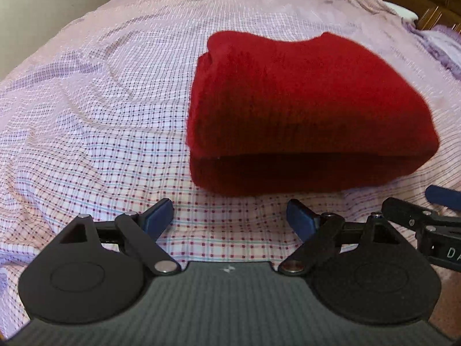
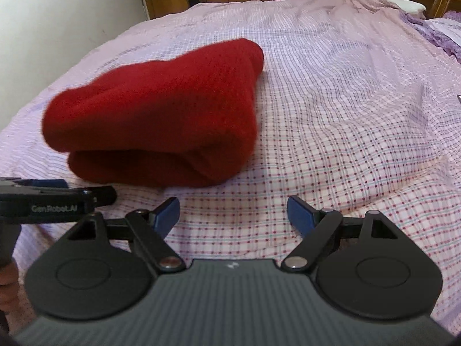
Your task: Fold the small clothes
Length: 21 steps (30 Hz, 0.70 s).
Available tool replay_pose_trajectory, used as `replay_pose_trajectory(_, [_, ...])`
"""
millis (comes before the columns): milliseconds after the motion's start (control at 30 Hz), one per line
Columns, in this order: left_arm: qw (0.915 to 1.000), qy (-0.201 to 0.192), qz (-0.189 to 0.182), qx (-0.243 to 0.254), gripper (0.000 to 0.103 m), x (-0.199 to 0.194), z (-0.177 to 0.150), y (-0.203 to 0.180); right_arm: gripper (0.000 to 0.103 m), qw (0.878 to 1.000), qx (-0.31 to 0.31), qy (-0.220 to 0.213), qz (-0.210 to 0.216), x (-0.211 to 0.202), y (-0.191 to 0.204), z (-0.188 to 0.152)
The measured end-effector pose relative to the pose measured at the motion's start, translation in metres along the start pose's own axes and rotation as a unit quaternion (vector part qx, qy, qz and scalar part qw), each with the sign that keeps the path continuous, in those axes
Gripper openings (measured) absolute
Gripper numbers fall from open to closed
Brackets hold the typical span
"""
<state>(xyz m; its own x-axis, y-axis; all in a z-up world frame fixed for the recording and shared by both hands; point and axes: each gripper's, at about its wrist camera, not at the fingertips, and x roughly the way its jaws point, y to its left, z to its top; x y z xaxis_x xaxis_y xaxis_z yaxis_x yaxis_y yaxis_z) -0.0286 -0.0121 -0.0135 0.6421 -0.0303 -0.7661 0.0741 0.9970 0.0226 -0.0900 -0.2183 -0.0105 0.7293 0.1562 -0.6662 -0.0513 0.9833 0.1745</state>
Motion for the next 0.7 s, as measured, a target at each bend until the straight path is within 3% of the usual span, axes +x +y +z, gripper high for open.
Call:
replay_pose_trajectory(167, [1.0,-0.001,0.0,-0.002,0.094,0.006,0.0,0.0,0.087,1.0,-0.018,-0.001,-0.007,0.007,0.006,-0.002])
replay_pose_trajectory(700, [0.9999,0.01,-0.005,-0.01,0.099,0.014,0.006,0.004,0.087,1.0,-0.002,0.012,-0.025,0.012,0.01,0.001])
